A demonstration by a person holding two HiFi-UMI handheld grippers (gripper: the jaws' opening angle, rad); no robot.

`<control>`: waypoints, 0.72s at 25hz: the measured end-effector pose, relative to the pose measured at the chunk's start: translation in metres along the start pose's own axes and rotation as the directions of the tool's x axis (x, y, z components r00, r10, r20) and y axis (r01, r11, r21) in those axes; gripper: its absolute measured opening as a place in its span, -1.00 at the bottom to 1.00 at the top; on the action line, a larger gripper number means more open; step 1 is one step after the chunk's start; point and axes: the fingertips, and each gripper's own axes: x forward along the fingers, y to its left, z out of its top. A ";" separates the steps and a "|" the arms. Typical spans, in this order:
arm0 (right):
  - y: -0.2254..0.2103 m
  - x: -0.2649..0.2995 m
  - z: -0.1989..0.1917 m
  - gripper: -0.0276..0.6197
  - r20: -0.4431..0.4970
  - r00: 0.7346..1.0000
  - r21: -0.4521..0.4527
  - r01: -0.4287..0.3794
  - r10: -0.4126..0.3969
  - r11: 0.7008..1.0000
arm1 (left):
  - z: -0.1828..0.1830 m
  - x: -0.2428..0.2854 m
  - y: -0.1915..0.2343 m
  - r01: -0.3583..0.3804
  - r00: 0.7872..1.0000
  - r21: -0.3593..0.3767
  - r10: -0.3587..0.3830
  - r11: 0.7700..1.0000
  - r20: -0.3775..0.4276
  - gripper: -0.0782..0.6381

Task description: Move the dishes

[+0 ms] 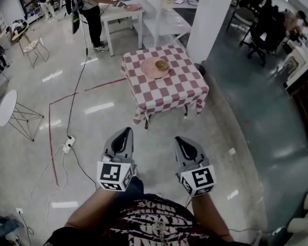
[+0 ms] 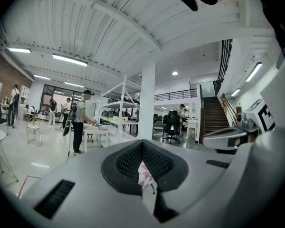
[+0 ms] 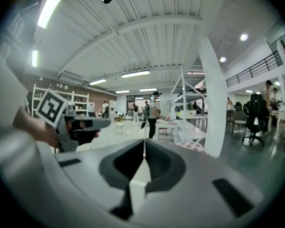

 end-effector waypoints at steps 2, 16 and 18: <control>-0.005 0.023 0.016 -0.81 0.029 0.999 -0.004 0.018 -0.017 1.000 | 0.009 0.017 0.023 -0.003 1.000 0.014 0.003 1.000 0.003 -0.71; 0.001 0.176 0.059 -0.81 0.034 0.998 -0.003 0.056 -0.056 0.998 | 0.026 0.104 0.146 0.040 0.999 0.021 -0.040 0.999 0.000 -0.71; 0.005 0.187 0.063 -0.81 0.024 0.998 -0.022 0.061 -0.060 0.998 | 0.026 0.113 0.156 0.053 0.999 0.002 -0.053 0.999 0.006 -0.71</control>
